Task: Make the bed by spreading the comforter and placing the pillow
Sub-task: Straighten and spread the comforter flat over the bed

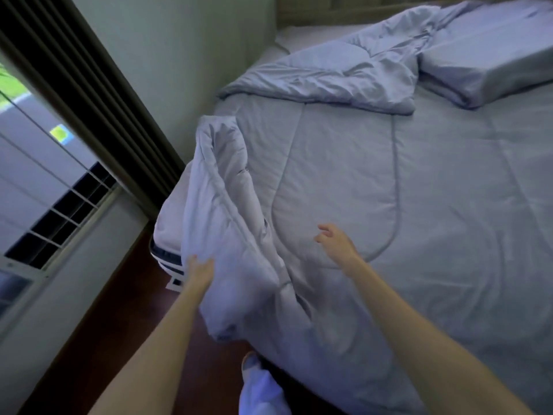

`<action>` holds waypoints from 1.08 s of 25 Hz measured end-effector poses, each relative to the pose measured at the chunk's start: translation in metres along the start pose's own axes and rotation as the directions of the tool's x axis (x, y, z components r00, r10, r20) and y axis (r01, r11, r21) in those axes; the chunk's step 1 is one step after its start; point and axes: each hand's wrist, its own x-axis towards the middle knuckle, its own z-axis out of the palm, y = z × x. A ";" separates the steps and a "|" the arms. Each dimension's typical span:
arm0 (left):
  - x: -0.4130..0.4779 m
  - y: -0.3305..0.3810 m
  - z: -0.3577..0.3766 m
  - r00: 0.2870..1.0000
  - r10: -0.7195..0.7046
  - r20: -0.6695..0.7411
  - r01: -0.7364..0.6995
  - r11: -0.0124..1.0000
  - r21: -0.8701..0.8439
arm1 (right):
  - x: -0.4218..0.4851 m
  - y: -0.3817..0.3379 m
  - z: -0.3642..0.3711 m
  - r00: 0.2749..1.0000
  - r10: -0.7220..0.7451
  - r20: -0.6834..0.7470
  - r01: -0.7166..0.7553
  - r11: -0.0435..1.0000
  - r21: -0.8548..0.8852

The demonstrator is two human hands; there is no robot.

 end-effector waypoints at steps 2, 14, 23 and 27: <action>0.034 0.041 0.016 0.987 0.115 0.112 -0.118 0.993 0.022 | 0.014 -0.004 0.013 0.998 0.027 -0.048 -0.026 0.999 0.020; 0.244 0.052 -0.040 0.904 0.416 0.099 -0.408 0.770 0.491 | 0.097 -0.020 0.162 0.971 0.203 -0.129 -0.238 0.732 -0.638; 0.322 -0.100 -0.242 0.981 0.123 -0.152 0.043 0.621 0.782 | 0.102 -0.022 0.214 0.974 -0.060 -0.217 -0.132 0.627 -0.768; 0.300 -0.170 -0.250 0.963 -0.137 -0.234 0.263 0.678 0.686 | 0.107 -0.022 0.231 0.977 -0.060 -0.204 -0.129 0.594 -0.794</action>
